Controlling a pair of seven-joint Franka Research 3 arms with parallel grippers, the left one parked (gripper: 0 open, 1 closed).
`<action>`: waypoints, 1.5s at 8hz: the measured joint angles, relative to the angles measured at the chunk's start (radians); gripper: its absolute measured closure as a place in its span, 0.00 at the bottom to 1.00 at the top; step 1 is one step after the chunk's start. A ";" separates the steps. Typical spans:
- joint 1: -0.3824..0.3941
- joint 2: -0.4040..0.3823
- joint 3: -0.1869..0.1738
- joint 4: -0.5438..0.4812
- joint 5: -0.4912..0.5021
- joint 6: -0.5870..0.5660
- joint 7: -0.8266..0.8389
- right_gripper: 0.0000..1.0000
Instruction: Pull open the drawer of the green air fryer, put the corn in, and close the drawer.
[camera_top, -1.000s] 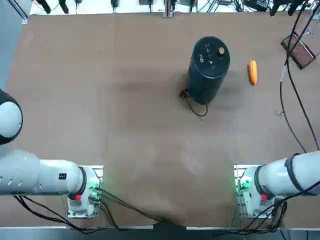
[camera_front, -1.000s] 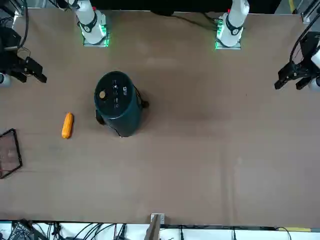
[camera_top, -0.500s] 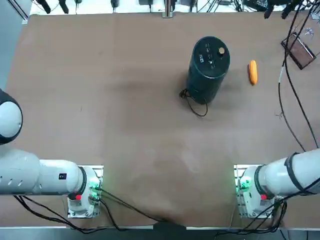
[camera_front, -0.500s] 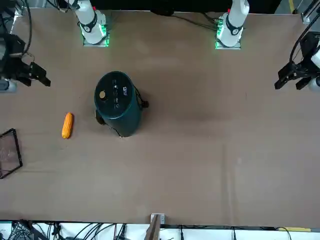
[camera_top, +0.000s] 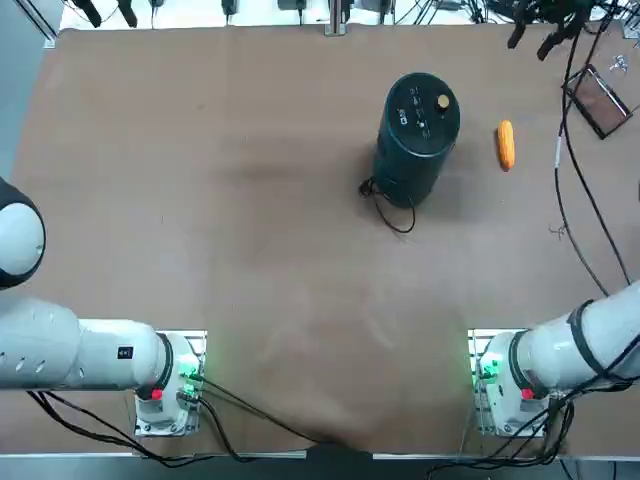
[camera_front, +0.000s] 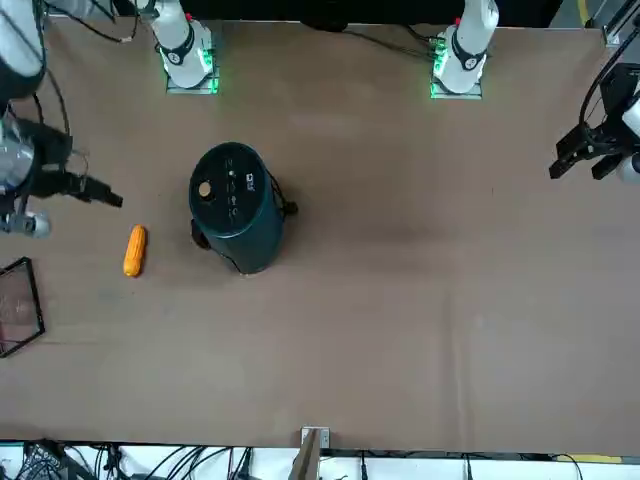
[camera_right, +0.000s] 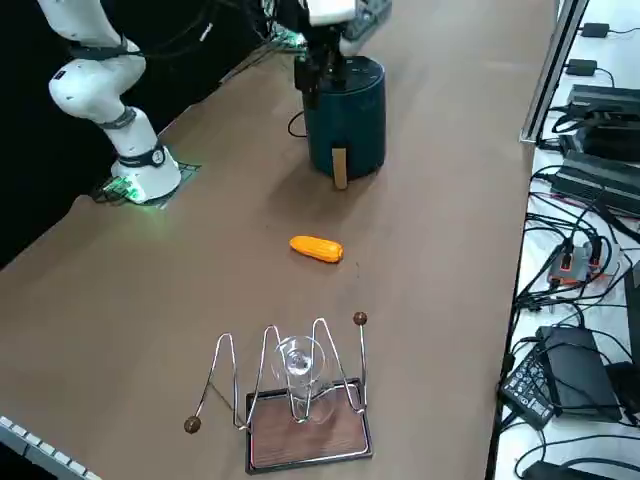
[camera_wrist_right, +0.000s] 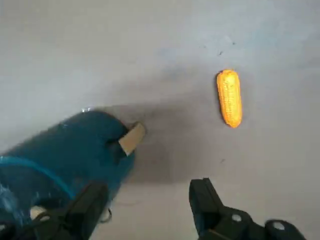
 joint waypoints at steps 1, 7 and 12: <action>0.002 0.026 0.001 -0.005 0.005 0.028 0.099 0.00; 0.069 0.104 0.013 -0.153 0.127 0.226 0.641 0.00; 0.069 0.151 0.012 -0.231 0.266 0.340 0.821 0.00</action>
